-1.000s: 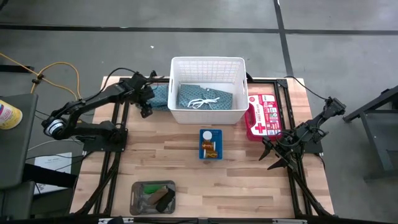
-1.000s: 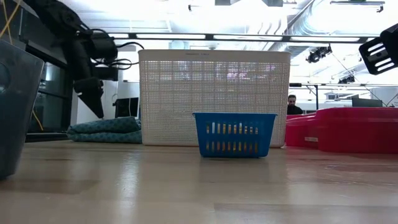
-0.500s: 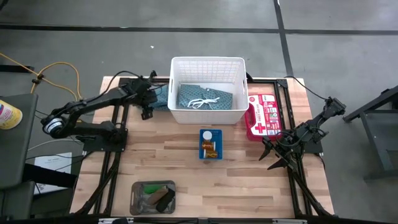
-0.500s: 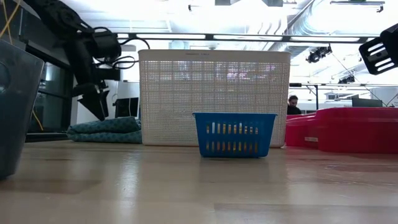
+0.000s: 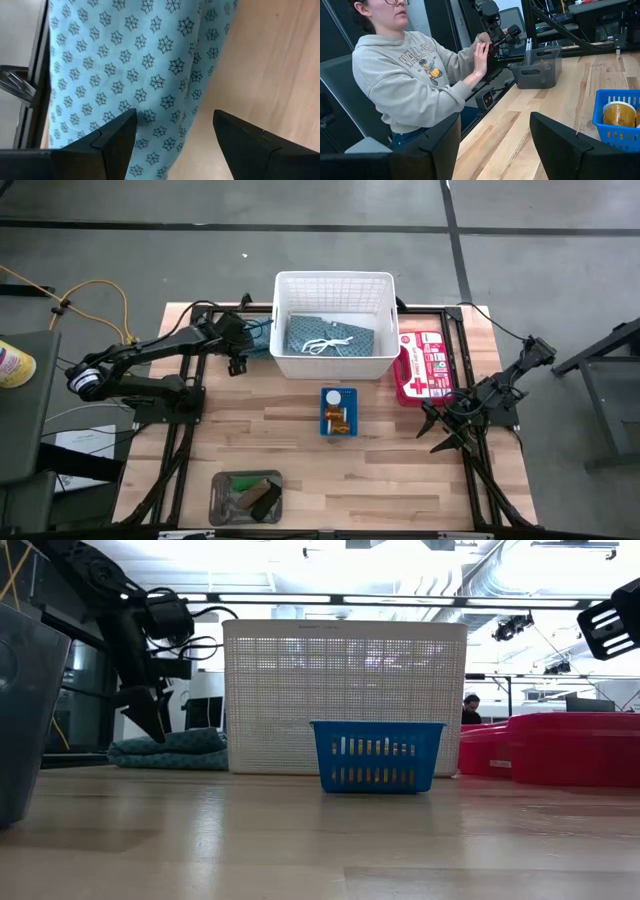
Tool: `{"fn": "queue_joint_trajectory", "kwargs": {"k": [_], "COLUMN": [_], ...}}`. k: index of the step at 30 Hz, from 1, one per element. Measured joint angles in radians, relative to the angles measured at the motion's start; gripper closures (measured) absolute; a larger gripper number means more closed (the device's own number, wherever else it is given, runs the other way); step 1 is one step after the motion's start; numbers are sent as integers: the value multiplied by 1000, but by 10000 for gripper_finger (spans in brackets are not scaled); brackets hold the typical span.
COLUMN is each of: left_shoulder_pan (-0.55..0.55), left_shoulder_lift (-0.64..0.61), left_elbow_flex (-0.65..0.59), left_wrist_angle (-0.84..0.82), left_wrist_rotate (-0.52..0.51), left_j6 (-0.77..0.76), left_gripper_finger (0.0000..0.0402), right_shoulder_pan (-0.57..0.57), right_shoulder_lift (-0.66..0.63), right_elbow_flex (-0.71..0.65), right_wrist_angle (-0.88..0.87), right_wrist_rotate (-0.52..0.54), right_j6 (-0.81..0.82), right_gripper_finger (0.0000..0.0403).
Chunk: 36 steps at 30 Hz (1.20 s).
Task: Pick & place medical supplies in basket/bin
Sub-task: Put the blue patient gown into the laundry organizer
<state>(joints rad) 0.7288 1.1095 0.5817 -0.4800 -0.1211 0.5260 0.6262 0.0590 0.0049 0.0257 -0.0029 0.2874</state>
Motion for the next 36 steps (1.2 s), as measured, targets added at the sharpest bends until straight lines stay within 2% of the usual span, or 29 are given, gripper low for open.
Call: {"fn": "queue_joint_trajectory", "kwargs": {"k": [20,36], "left_shoulder_pan": [-8,-8], "left_shoulder_lift": [0,22], "left_elbow_flex": [-101,-206], "left_wrist_angle": [144,333], "left_wrist_rotate": [-53,-69], "left_j6": [53,118], "left_gripper_finger": [146,146], "right_shoulder_pan": [0,0], "right_shoulder_lift": [0,0], "right_elbow_flex": [0,0], "right_wrist_angle": [0,0], "right_wrist_rotate": [0,0], "right_j6": [0,0], "right_gripper_finger": [177,177]}}
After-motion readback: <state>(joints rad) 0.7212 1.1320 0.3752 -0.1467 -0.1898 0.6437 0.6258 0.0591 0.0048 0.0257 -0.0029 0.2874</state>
